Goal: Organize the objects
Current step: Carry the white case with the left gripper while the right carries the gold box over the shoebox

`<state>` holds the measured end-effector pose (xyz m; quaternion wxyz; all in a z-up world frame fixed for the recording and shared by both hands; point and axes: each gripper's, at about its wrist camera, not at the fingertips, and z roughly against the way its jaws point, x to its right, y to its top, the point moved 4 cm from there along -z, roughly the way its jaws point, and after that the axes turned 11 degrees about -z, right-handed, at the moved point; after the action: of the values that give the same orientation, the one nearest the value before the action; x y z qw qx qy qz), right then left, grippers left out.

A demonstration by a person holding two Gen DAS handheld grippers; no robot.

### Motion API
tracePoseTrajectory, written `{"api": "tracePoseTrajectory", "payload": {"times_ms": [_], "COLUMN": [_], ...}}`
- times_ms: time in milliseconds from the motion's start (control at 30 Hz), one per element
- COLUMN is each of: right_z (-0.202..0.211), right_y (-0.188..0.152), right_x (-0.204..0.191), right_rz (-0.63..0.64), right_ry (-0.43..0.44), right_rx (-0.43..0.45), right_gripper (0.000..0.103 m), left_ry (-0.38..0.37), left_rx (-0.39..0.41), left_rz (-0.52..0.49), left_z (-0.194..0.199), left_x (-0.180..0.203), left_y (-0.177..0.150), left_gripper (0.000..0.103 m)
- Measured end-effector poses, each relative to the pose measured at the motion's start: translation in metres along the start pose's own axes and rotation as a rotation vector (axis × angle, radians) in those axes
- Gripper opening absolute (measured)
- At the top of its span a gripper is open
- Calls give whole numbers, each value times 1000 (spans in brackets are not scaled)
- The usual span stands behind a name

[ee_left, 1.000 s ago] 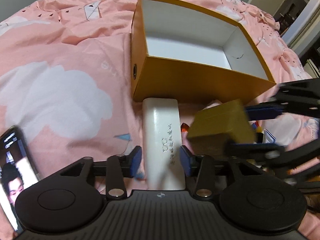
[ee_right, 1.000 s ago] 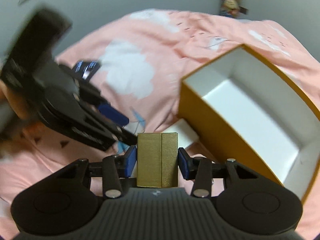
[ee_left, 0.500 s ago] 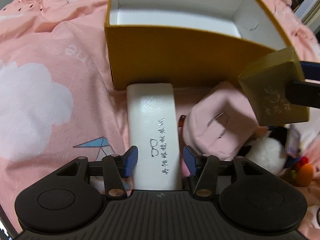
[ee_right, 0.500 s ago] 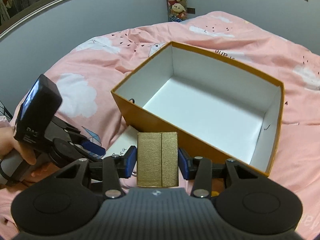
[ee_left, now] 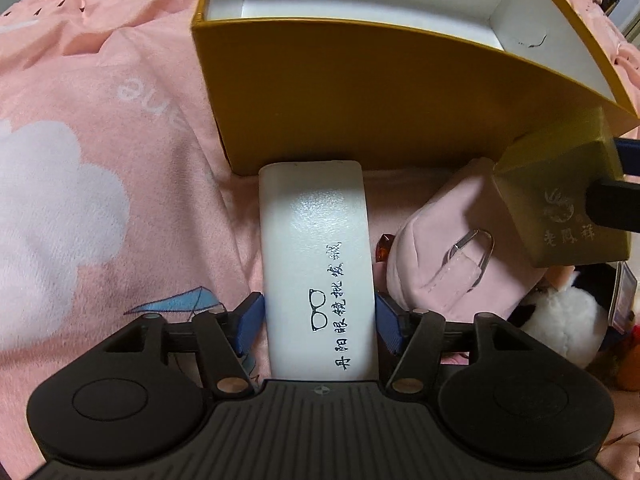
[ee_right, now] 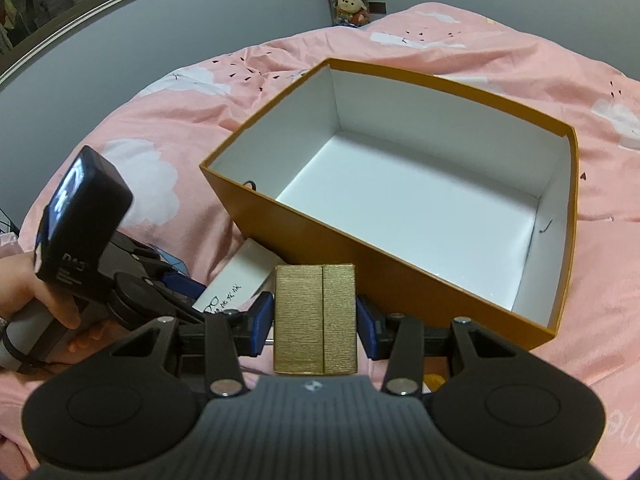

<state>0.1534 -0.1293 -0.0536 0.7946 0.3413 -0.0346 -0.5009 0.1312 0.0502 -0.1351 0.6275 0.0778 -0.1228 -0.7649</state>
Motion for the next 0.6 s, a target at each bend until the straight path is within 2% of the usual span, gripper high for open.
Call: {"api": "tracePoseTrajectory", "payload": {"times_ms": [100, 367, 600], "right_z": [-1, 8, 27], "right_y": [-2, -1, 0], "right_x": [1, -11, -29], "right_rz": [0, 39, 94], "right_ry": [-2, -19, -38], "right_rx": [-4, 21, 66], "right_gripper": [46, 46, 46], "left_ry": [3, 58, 85], "left_rx": [33, 190, 336], "left_rz": [4, 14, -12], "left_z": [6, 49, 90], "left_x": [0, 7, 22], "left_y": [-5, -25, -14], "left_gripper": [68, 68, 67]}}
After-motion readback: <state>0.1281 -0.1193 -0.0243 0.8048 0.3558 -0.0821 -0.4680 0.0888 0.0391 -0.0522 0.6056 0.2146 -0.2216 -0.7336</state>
